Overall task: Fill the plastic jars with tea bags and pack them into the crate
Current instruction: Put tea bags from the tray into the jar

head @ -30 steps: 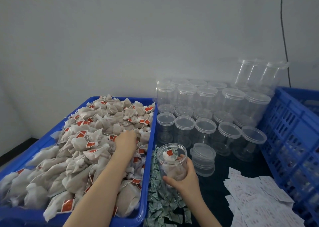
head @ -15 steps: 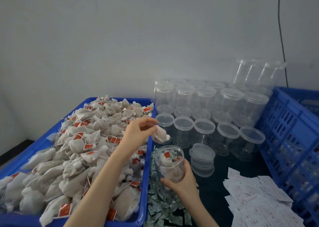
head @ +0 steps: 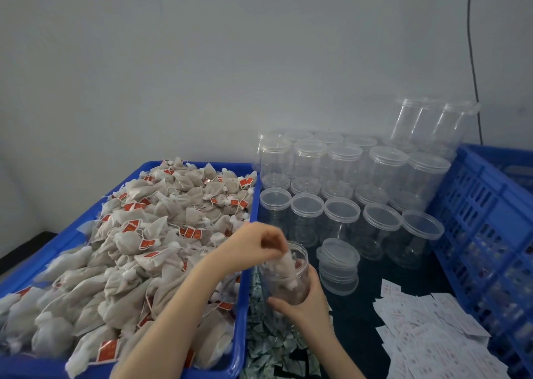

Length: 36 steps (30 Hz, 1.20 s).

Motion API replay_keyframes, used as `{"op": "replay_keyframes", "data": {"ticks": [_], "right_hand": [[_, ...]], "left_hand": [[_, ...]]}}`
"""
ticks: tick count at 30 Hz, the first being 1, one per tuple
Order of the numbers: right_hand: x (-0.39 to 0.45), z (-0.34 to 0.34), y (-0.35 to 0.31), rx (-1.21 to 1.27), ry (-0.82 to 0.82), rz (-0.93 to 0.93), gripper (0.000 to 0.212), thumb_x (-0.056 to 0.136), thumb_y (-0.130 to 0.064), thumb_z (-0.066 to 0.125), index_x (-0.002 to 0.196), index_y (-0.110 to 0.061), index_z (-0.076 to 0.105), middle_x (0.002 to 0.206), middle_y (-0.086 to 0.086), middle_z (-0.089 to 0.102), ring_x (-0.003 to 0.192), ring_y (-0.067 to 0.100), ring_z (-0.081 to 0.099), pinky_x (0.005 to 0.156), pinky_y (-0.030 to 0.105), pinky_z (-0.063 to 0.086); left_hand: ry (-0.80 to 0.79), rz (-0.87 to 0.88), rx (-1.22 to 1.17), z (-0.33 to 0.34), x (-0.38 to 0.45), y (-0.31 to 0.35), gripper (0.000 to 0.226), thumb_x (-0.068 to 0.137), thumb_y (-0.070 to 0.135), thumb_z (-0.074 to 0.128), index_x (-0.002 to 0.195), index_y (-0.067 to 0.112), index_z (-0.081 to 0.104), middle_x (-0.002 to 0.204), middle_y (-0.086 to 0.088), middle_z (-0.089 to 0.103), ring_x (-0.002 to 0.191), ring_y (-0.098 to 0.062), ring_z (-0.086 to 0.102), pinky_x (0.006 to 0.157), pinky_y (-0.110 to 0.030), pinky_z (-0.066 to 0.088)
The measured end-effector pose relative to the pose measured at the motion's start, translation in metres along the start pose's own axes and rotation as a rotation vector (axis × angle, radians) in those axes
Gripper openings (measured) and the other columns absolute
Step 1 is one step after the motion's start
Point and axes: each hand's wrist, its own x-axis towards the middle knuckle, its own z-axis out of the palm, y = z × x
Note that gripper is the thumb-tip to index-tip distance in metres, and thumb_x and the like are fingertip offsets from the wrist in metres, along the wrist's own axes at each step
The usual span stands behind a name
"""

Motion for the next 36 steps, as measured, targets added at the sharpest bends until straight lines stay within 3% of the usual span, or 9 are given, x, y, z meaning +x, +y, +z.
{"op": "replay_keyframes", "data": {"ticks": [2, 4, 10, 15, 19, 22, 25, 32, 36], "right_hand": [[0.001, 0.001, 0.003, -0.022, -0.004, 0.005, 0.103, 0.041, -0.040, 0.088, 0.134, -0.028, 0.046, 0.125, -0.012, 0.060, 0.115, 0.004, 0.058, 0.094, 0.021, 0.050], [0.000, 0.002, 0.005, -0.033, -0.001, 0.016, 0.111, 0.038, -0.041, 0.088, 0.138, -0.023, 0.044, 0.131, -0.005, 0.057, 0.119, 0.011, 0.058, 0.101, 0.034, 0.050], [0.003, 0.002, 0.007, 0.049, 0.036, 0.022, 0.091, 0.039, -0.041, 0.084, 0.122, -0.038, 0.048, 0.120, -0.015, 0.060, 0.101, -0.015, 0.057, 0.077, 0.003, 0.046], [0.003, -0.001, 0.006, 0.039, 0.027, -0.001, 0.094, 0.058, -0.012, 0.093, 0.136, -0.030, 0.043, 0.129, -0.016, 0.054, 0.117, -0.003, 0.052, 0.094, 0.012, 0.043], [0.002, -0.004, 0.009, 0.025, 0.017, -0.006, 0.094, 0.061, -0.008, 0.092, 0.140, -0.024, 0.043, 0.130, -0.011, 0.055, 0.117, 0.002, 0.054, 0.095, 0.015, 0.045], [-0.001, -0.005, 0.007, 0.041, 0.008, -0.011, 0.094, 0.059, -0.011, 0.092, 0.138, -0.026, 0.044, 0.127, -0.015, 0.056, 0.113, -0.004, 0.053, 0.084, 0.006, 0.044], [-0.003, -0.007, 0.004, 0.045, -0.002, -0.029, 0.094, 0.054, -0.019, 0.091, 0.136, -0.027, 0.045, 0.126, -0.018, 0.056, 0.114, -0.005, 0.053, 0.083, 0.003, 0.044], [-0.002, -0.008, 0.002, 0.072, 0.004, -0.036, 0.100, 0.047, -0.028, 0.087, 0.137, -0.024, 0.045, 0.128, -0.012, 0.059, 0.117, 0.001, 0.057, 0.096, 0.015, 0.046], [-0.002, -0.007, 0.001, 0.077, -0.006, -0.037, 0.096, 0.048, -0.025, 0.091, 0.133, -0.031, 0.045, 0.126, -0.016, 0.057, 0.110, -0.013, 0.054, 0.087, 0.005, 0.045]], "left_hand": [[-0.057, 0.000, 0.384, 0.008, 0.004, -0.004, 0.014, 0.086, 0.017, 0.065, 0.087, 0.028, 0.072, 0.090, 0.015, 0.071, 0.086, -0.001, 0.063, 0.084, -0.027, 0.053], [-0.118, -0.004, 0.468, 0.014, 0.007, -0.008, 0.015, 0.086, 0.017, 0.065, 0.090, 0.028, 0.075, 0.093, 0.014, 0.072, 0.086, -0.002, 0.064, 0.084, -0.027, 0.054], [0.072, -0.024, 0.223, 0.006, 0.011, -0.015, 0.015, 0.088, 0.031, 0.064, 0.099, 0.033, 0.074, 0.098, 0.017, 0.071, 0.084, 0.007, 0.061, 0.084, -0.019, 0.051], [0.376, -0.264, 0.469, -0.012, 0.016, -0.045, 0.022, 0.095, 0.030, 0.054, 0.113, 0.030, 0.067, 0.107, 0.010, 0.068, 0.091, -0.007, 0.061, 0.075, -0.025, 0.049], [0.239, -0.475, 0.717, -0.013, 0.018, -0.078, 0.027, 0.097, 0.019, 0.048, 0.121, 0.021, 0.060, 0.123, -0.004, 0.058, 0.114, -0.022, 0.052, 0.089, -0.036, 0.050], [0.075, -0.613, 0.641, -0.005, 0.016, -0.093, 0.029, 0.096, 0.012, 0.047, 0.124, 0.014, 0.049, 0.115, -0.009, 0.061, 0.104, -0.025, 0.059, 0.083, -0.036, 0.052], [-0.030, -0.688, 0.628, 0.004, 0.018, -0.096, 0.025, 0.091, 0.009, 0.056, 0.115, 0.008, 0.060, 0.106, -0.008, 0.065, 0.096, -0.023, 0.063, 0.082, -0.033, 0.053], [0.115, -0.620, 0.759, 0.001, 0.018, -0.093, 0.041, 0.089, 0.005, 0.052, 0.128, 0.018, 0.044, 0.107, -0.005, 0.064, 0.097, -0.024, 0.064, 0.072, -0.033, 0.048], [0.239, -0.595, 0.690, -0.002, 0.019, -0.082, 0.015, 0.093, 0.009, 0.046, 0.104, 0.017, 0.049, 0.100, -0.004, 0.064, 0.088, -0.022, 0.062, 0.067, -0.031, 0.046]]}}
